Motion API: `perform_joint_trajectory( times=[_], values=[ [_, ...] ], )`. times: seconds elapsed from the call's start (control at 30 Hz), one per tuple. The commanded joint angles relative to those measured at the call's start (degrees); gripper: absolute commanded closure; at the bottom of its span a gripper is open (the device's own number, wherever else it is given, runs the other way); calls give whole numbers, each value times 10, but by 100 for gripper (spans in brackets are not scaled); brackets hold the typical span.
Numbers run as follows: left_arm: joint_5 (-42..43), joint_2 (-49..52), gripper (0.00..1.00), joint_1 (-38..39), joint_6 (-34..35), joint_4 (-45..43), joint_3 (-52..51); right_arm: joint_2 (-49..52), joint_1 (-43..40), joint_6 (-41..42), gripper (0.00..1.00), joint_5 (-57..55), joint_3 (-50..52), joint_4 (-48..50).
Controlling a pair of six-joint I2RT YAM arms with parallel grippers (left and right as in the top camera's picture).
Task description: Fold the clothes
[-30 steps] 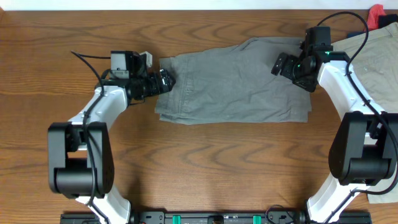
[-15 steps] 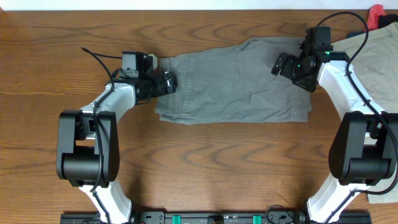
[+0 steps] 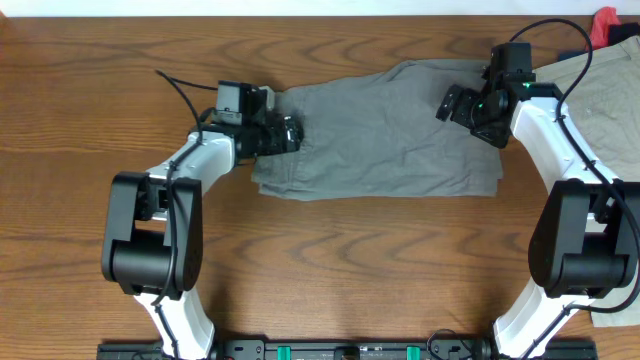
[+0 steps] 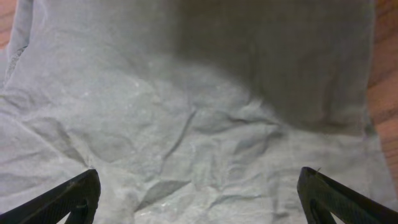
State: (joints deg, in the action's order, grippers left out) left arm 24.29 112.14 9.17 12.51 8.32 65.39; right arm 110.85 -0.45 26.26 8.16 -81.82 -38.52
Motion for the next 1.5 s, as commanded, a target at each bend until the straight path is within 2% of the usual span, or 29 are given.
perform_joint_trajectory(
  times=[0.0, 0.23, 0.27, 0.3, 0.43, 0.73, 1.03, 1.2, 1.33, 1.47],
  values=[
    [-20, 37, 21, 12, 0, 17, -18, 3, 1, -8, 1, 2, -9, 0],
    [-33, 37, 70, 12, 0, 16, -18, 3, 1, -8, 1, 2, -9, 0],
    [-41, 37, 80, 12, 1, 16, -18, 3, 1, -8, 1, 2, -9, 0],
    [-47, 37, 85, 11, 0, 17, -18, 3, 1, -8, 1, 2, -9, 0],
    [-56, 33, 94, 10, 1, 17, -18, 3, 1, -8, 1, 2, -9, 0],
    [-78, -10, 94, -34, 2, 39, -17, 3, 1, -8, 1, 2, -9, 0],
    [-180, -85, 94, -134, 1, 183, 22, 3, 1, -8, 1, 2, -9, 0],
    [-179, -98, 94, -171, -36, 308, 119, 3, 2, -8, 1, 2, -9, 0],
    [-180, -98, 94, -171, -76, 417, 228, 3, 1, -8, 1, 2, -9, 0],
    [-181, -98, 94, -157, -78, 510, 346, 3, 1, -8, 1, 2, -9, 0]
  ],
)
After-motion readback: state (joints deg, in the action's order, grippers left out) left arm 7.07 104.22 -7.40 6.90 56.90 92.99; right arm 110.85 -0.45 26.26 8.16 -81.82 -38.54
